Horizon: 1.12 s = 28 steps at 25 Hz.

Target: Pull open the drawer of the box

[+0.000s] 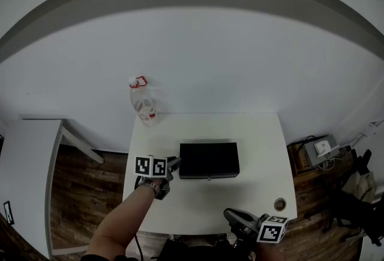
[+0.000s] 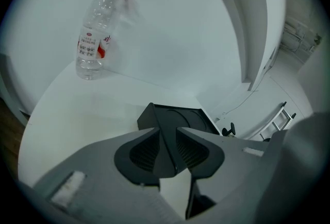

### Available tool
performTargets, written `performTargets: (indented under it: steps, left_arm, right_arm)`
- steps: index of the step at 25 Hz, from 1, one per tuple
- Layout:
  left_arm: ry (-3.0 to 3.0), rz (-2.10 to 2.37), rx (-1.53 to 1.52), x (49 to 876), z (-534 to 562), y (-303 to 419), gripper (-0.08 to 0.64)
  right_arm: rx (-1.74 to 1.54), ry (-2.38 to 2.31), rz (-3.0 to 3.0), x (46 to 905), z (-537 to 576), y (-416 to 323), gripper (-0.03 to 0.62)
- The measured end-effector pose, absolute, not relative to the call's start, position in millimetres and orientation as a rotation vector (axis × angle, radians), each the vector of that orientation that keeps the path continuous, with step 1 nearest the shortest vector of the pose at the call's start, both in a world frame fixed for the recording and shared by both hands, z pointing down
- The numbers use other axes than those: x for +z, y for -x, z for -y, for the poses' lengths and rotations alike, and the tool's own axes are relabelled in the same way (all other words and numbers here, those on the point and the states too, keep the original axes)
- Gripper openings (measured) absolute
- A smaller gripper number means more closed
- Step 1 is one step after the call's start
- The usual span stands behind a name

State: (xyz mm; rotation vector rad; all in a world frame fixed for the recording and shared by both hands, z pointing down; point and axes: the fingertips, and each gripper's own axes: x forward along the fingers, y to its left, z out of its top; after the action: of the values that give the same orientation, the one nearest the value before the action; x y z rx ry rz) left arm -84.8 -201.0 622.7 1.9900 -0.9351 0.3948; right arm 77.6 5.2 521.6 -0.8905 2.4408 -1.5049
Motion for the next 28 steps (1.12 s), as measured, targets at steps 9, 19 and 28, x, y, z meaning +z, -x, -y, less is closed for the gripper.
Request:
performTargets:
  steps: [9,19,28]
  left_arm:
    - [-1.91,0.973,0.467,652.7,218.5,74.5,0.118]
    - [-1.875,0.931,0.421,656.2,218.1,72.6,0.123]
    - [-1.877,0.928,0.401,656.6,218.4,72.1,0.126]
  right_arm:
    - [-1.573,0.894,-2.43,544.3,5.7,-66.5,0.034]
    - [-1.661,1.177,-2.487,617.5,61.2,-68.0,0.064]
    - [-1.805,1.333,-2.446,665.4,107.1,-51.1,0.112]
